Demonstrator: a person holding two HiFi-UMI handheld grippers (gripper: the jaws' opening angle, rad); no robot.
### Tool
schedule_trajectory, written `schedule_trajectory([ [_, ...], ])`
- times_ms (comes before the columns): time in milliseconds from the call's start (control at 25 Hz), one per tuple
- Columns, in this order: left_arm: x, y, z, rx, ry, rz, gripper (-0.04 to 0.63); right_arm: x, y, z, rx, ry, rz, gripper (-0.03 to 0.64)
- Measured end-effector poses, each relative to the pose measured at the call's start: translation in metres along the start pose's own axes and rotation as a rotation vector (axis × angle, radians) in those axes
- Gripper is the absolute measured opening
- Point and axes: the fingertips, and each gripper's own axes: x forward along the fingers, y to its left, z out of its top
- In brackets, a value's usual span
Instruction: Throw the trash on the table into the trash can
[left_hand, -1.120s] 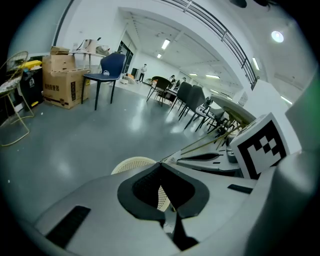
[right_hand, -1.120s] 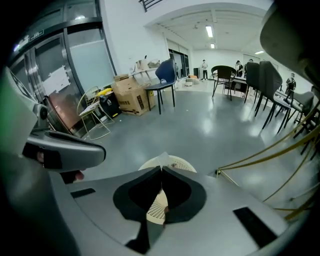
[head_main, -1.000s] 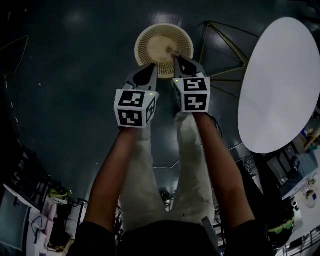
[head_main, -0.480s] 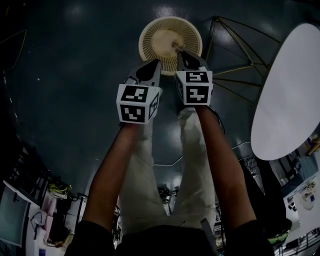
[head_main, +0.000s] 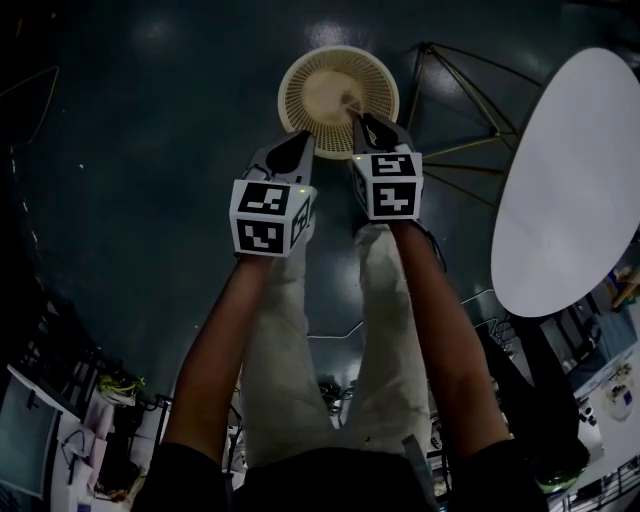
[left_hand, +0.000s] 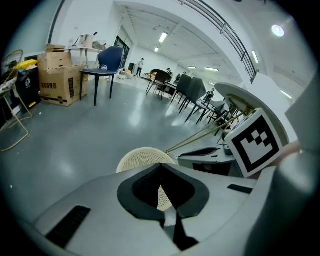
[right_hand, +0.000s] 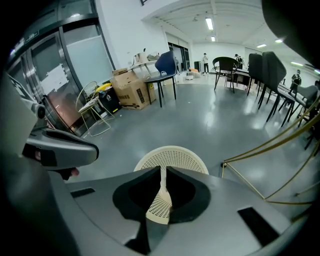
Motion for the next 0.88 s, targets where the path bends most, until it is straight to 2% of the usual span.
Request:
schedule_trajectory([
  [400, -0.015, -0.001, 0.009, -0.007, -0.010, 0.017, 0.008, -0.017, 0.011, 0.006, -0.022, -0.001, 0.024, 0.025],
  [680, -0.071, -0.033, 0.051, -0.001, -0.038, 0.009, 0.008, -0.101, 0.029, 0.041, -0.030, -0.048, 0.030, 0.025],
  [880, -0.103, -0.054, 0.085, 0.037, -0.064, 0.007, 0.008, -0.151, 0.038, 0.070, -0.044, -0.083, 0.044, 0.025],
])
